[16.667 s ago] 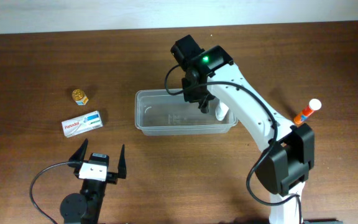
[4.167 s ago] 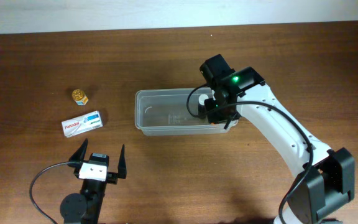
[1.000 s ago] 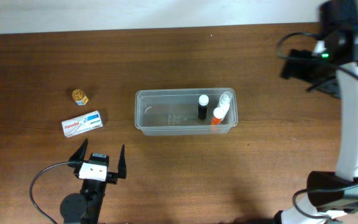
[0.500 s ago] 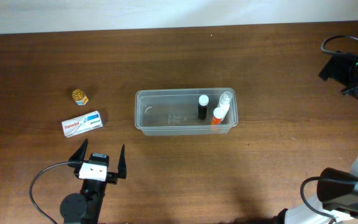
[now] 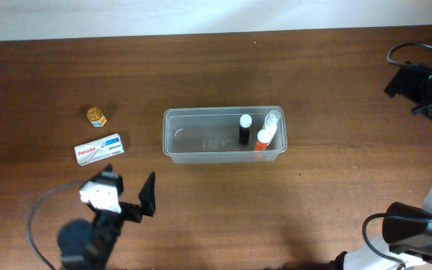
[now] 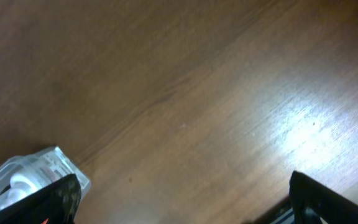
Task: Pack container
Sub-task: 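Move the left gripper over the white Panadol box and descend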
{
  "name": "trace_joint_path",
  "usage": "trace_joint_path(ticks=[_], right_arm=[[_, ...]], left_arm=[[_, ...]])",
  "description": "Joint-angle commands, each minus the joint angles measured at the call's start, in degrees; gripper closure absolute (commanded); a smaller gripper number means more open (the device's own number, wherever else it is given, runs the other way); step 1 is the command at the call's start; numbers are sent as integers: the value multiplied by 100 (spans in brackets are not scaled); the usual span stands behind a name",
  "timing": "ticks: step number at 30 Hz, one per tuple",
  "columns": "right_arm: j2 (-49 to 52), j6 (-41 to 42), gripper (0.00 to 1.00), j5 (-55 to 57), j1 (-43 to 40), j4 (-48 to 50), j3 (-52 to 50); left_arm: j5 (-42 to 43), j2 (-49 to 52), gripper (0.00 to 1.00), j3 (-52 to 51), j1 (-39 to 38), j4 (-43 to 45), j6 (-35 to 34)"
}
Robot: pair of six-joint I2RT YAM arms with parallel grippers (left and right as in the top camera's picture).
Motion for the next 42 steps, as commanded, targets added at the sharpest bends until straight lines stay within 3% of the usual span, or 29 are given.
trace_joint_path(ticks=[1, 5, 10, 13, 21, 30, 36, 42], right_arm=[[-129, 2, 2, 68, -31, -37, 96], [-129, 2, 2, 68, -31, -37, 96], [-129, 2, 2, 68, -31, -37, 96], [-127, 2, 2, 68, -31, -37, 96], [-125, 2, 2, 68, -31, -37, 96], [-125, 2, 2, 68, -31, -37, 96], [-125, 2, 2, 68, -31, -37, 96], [-125, 2, 2, 68, -31, -37, 96]], left_arm=[[144, 1440, 1, 1554, 28, -673, 15], [166, 3348, 1, 3692, 28, -2468, 472], [164, 5416, 1, 6295, 28, -4959, 516], [164, 6282, 1, 7206, 28, -5692, 511], [162, 7410, 1, 7477, 57, -5580, 487], [-658, 7893, 1, 7479, 968, -5263, -396], [-662, 8150, 1, 7479, 1480, -5038, -433], [-1062, 8581, 1, 7473, 1502, -5117, -365]])
